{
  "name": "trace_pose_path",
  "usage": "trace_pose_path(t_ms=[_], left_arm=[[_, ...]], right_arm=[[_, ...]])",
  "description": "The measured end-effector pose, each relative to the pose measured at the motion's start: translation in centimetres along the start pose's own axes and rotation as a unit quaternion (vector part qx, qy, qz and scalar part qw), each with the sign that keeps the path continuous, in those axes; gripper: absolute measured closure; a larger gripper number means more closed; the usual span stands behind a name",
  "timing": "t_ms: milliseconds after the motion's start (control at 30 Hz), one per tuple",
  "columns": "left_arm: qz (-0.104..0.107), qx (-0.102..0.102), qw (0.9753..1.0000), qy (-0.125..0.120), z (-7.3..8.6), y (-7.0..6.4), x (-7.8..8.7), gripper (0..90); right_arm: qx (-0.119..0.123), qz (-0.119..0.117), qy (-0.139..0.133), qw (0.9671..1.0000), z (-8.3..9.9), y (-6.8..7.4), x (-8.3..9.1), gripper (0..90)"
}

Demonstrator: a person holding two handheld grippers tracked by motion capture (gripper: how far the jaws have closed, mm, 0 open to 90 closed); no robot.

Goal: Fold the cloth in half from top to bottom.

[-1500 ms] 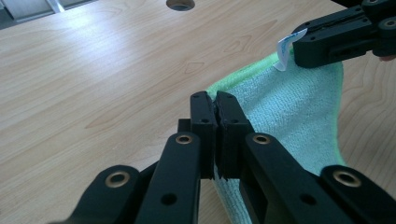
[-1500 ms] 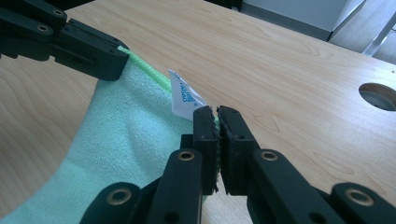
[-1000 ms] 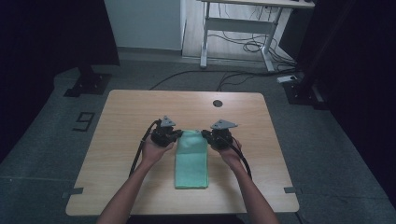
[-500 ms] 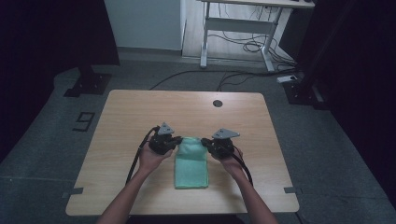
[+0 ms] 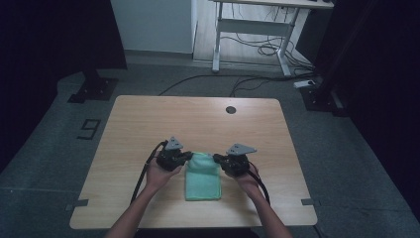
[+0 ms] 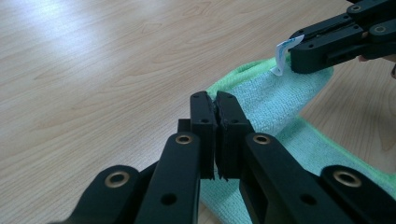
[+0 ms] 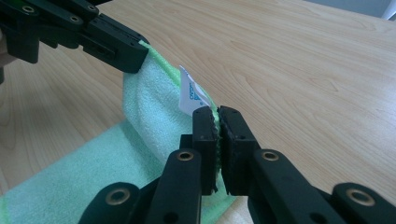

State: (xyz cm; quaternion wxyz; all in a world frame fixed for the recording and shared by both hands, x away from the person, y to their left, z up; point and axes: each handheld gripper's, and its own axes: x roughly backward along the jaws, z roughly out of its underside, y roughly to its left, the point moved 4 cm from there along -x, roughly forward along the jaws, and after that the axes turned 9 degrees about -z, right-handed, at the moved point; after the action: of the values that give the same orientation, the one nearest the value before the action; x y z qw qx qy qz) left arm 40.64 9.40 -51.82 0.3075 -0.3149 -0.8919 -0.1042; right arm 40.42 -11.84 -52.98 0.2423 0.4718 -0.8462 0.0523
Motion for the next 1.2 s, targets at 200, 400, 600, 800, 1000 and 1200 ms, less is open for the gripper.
trace_pose_path(t_ms=[200,400,600,800,1000,1200], left_arm=[[-0.001,0.002,1.0,0.001,0.1,0.2,-0.1,87.2],[-0.001,0.003,1.0,0.0,0.2,0.1,0.1,87.1],[0.001,0.001,1.0,-0.002,0.6,-0.1,0.5,87.1],[0.004,-0.002,1.0,-0.005,1.0,-0.4,0.9,87.1],[0.005,-0.008,0.9999,-0.01,1.7,-0.9,1.4,87.1],[0.012,-0.005,0.9999,-0.011,1.9,-1.2,1.9,87.1]], right_arm=[[0.001,-0.001,-0.003,1.0,-0.1,0.1,-0.1,85.3],[-0.001,-0.004,-0.006,1.0,-0.1,0.3,0.0,85.3],[0.002,-0.009,-0.009,0.9999,0.0,0.8,0.2,85.3],[0.0,-0.015,-0.01,0.9998,0.6,1.1,0.2,85.3],[-0.005,-0.021,-0.019,0.9996,1.0,1.6,0.6,85.3],[-0.003,-0.029,-0.022,0.9993,1.2,2.3,0.9,85.3]])
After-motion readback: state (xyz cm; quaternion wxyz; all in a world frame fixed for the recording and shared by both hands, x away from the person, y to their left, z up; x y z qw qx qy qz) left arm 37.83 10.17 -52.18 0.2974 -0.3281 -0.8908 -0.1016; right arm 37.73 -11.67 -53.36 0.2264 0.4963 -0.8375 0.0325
